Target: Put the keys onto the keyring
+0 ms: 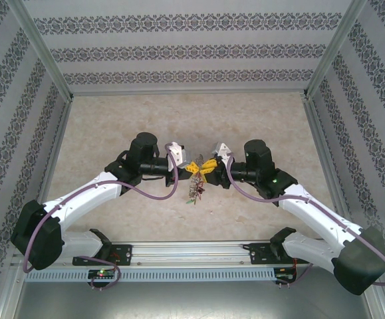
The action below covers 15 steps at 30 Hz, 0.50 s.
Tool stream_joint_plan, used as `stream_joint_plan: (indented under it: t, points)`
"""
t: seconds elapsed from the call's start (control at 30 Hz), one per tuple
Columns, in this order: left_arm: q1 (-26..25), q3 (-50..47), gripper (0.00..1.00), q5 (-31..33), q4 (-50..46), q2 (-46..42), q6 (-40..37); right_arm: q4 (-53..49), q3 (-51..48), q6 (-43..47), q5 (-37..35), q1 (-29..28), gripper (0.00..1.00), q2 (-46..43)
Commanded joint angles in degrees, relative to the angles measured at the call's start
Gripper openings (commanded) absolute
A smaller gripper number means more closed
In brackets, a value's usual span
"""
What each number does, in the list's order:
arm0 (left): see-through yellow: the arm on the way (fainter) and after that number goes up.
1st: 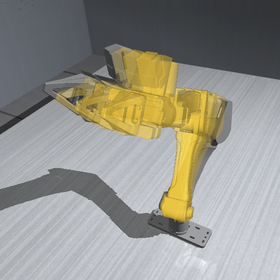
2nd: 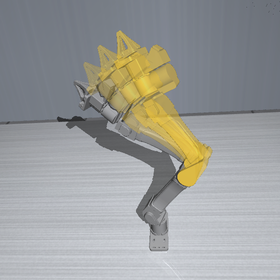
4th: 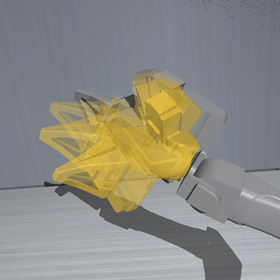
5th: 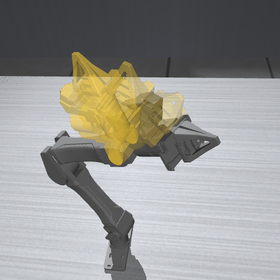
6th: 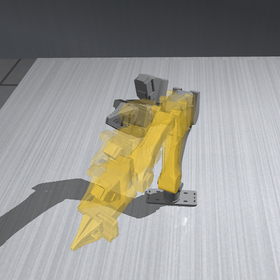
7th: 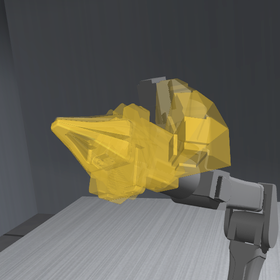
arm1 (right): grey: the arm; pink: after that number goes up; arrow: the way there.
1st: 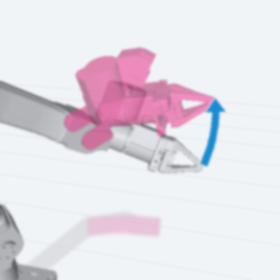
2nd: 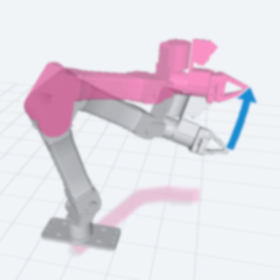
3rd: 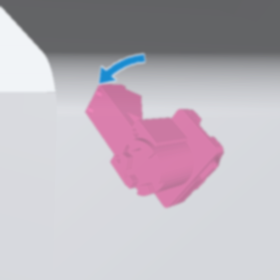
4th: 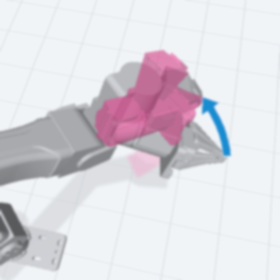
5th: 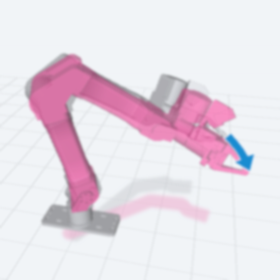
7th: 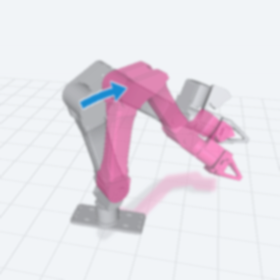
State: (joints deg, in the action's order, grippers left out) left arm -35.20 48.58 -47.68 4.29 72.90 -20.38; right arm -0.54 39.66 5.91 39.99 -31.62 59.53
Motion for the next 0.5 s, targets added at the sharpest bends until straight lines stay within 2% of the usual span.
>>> stream_joint_plan:
  t: [0.0,0.07,0.13,0.23,0.47]
  points:
    - [-0.26,2.23,0.00,-0.64,1.78,-2.02,-0.98,0.52,0.31,0.74,1.59,0.16,0.17,-0.88]
    - [-0.22,2.20,0.00,-0.15,1.86,-2.09,-0.95,-0.14,0.32,0.86,1.39,0.16,0.15,-1.14]
    - [-0.29,2.12,0.00,0.24,2.18,-2.18,-0.88,-1.13,0.24,1.01,1.39,0.22,0.09,-1.15]
    - [-0.24,1.99,0.00,0.88,2.71,-2.15,-0.71,-2.42,0.24,0.86,0.62,0.24,0.09,-0.84]
    - [-0.26,1.96,0.00,0.84,3.09,-2.24,-0.43,-2.22,-0.63,0.06,0.18,0.18,0.23,-0.99]
